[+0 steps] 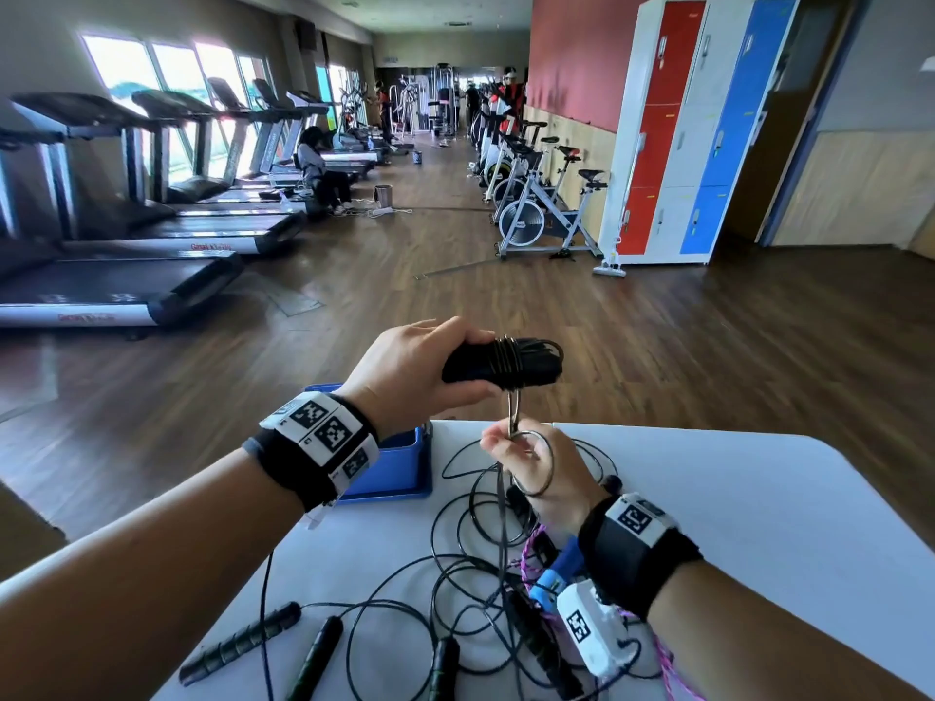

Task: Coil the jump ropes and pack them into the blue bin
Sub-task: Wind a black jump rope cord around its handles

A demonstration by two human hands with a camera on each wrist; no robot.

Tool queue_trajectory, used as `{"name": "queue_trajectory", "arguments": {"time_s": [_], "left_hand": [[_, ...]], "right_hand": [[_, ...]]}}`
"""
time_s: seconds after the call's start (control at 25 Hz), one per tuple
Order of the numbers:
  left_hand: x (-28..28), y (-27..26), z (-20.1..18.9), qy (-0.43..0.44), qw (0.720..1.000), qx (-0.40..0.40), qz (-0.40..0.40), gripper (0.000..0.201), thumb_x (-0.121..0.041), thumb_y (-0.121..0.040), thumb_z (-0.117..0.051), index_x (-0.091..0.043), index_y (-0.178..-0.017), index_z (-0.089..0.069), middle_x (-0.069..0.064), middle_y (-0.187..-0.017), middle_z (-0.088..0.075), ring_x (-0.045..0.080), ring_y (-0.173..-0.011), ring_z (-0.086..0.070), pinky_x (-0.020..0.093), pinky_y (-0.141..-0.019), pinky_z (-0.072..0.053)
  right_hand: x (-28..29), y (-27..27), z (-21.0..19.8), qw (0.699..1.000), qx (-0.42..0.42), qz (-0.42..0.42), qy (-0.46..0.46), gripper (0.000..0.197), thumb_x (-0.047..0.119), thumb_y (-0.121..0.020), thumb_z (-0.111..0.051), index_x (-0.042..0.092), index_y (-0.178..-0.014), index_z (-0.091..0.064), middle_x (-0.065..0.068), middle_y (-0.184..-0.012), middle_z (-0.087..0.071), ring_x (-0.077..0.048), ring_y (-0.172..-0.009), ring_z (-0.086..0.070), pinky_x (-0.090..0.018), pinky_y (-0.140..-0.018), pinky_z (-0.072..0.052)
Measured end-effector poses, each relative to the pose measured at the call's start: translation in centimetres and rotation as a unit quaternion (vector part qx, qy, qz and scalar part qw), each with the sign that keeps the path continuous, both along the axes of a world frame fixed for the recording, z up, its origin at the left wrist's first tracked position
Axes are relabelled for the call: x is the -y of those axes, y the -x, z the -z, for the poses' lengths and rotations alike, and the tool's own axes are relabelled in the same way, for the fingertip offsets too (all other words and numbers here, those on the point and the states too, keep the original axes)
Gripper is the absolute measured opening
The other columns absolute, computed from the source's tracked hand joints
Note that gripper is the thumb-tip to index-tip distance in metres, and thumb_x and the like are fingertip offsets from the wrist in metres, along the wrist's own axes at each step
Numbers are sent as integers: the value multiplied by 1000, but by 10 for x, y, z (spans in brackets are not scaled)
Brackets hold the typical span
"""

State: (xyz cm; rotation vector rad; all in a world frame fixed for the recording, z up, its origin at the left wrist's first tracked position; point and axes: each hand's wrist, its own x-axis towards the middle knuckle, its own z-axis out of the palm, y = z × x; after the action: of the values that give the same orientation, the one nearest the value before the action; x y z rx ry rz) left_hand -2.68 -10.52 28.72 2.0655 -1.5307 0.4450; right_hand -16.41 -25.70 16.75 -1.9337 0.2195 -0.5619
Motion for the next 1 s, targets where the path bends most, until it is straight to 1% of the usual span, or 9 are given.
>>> {"name": "queue_trajectory", "arguments": {"time_s": [0.08,0.2,0.28,0.36,0.44,0.6,0.72,0.88,1.0], "left_hand": [[-3,1,1,-4,1000,-12,-3,56,-59,-76,-77,-26,-120,-66,-6,-95,-72,17,-84,-66,28,-75,-51],[-6,-2,-4,11,999,-35,-21,53,-53,-76,-80,-26,-119,-66,-12,-93,-69,13,-80,-63,18,-70,-42],[-6,-6,-8,25,998,-44,-27,52,-54,-77,-80,-27,-119,-66,-17,-92,-64,10,-78,-60,18,-71,-41],[-5,-8,-13,32,998,-50,-30,51,-52,-77,-81,-27,-120,-66,-16,-94,-66,11,-81,-62,23,-75,-44],[0,-8,-17,28,998,-49,-31,51,-52,-77,-80,-27,-120,-66,-16,-94,-65,14,-85,-65,25,-78,-47],[12,-7,-21,41,996,-61,-41,52,-54,-79,-79,-29,-122,-65,-11,-100,-72,16,-88,-67,29,-80,-52],[15,-13,-28,36,995,-65,-61,51,-56,-79,-78,-32,-122,-63,-9,-98,-71,17,-87,-65,31,-80,-52],[17,-14,-29,29,995,-61,-76,52,-58,-79,-77,-32,-122,-63,-11,-93,-68,17,-85,-63,29,-78,-49],[17,-13,-28,32,995,-60,-71,52,-58,-79,-77,-32,-121,-63,-11,-94,-68,16,-84,-63,29,-77,-48]], "right_hand": [[15,-5,-10,1000,19,12,-10,25,44,-85,-69,24,-98,-74,9,-91,-76,-9,-88,-71,-34,-86,-55],[39,-12,-26,992,23,5,-126,37,44,-83,-63,16,-107,-69,-5,-96,-75,-20,-91,-69,-36,-79,-54],[42,-7,-33,957,15,-22,-288,46,49,-90,-56,9,-111,-64,-14,-88,-71,-28,-75,-67,-37,-68,-55],[33,-1,-29,928,14,-38,-369,49,50,-99,-47,5,-109,-64,-11,-72,-60,-19,-52,-50,-30,-53,-49],[19,-1,-18,926,32,-35,-375,43,42,-96,-48,3,-103,-64,-5,-66,-49,-11,-46,-34,-24,-43,-34],[-16,-4,2,914,46,-1,-404,20,20,-93,-45,9,-101,-59,-8,-70,-50,-12,-50,-34,-26,-45,-23],[-28,3,16,941,33,34,-335,25,2,-98,-40,8,-102,-63,-8,-70,-48,-11,-51,-34,-24,-45,-23],[-29,10,23,994,12,89,-56,29,32,-102,-51,21,-82,-69,5,-54,-48,-8,-48,-42,-21,-51,-37],[-21,7,18,989,20,77,-128,32,23,-106,-50,10,-91,-75,0,-64,-54,-15,-47,-53,-24,-49,-47]]}}
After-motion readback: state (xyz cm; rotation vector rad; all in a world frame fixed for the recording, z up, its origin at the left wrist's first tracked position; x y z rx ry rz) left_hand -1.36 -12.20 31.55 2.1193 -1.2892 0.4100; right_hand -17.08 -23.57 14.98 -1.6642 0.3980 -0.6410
